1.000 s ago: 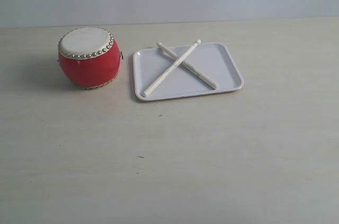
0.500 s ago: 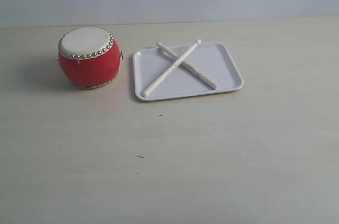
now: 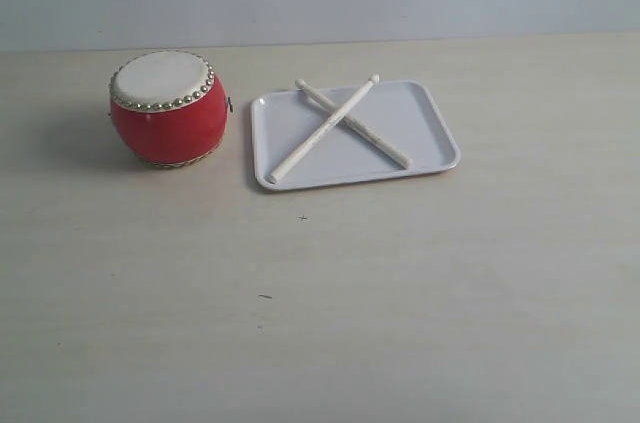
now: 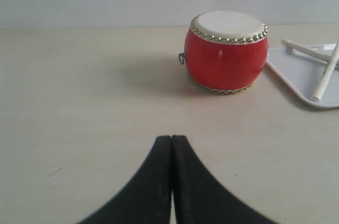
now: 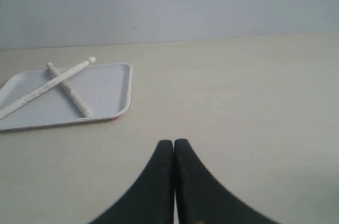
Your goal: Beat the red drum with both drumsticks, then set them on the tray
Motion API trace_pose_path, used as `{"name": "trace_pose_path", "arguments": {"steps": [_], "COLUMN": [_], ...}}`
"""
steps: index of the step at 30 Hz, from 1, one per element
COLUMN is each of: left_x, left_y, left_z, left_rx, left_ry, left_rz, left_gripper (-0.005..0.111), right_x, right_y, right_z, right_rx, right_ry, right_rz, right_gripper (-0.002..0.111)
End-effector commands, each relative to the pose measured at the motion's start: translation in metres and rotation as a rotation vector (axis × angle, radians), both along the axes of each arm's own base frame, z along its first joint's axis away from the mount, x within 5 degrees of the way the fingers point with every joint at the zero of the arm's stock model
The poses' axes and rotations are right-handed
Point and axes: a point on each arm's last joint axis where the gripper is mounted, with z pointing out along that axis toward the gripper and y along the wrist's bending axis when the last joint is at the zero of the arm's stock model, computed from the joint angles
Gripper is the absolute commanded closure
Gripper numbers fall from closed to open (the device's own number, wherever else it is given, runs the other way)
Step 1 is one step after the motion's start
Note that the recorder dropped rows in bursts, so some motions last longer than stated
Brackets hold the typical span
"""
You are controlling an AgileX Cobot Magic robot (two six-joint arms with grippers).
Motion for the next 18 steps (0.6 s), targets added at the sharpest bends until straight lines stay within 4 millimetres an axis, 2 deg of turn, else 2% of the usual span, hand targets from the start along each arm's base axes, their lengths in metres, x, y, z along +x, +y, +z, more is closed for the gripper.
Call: {"name": "trace_pose_path", "arguments": {"steps": [1,18], "left_x": [-0.0002,-0.0002], "left_y": [0.0003,0.0003], "left_z": [0.0010,0.0010], "left_rx": [-0.001,-0.002], "left_ry": [-0.013,-0.013], "left_rz": [0.005,0.005], "left_gripper": [0.107,0.107], "right_x": [-0.0002,-0.0001], "right_y": [-0.0005,0.0008], "right_z": [-0.0005,-0.0006], "right_rx": [-0.016,-0.012], "right_ry": [-0.009,-0.008], "right_rz": [-0.005,0.010], "right_gripper": [0.108,0.108]}}
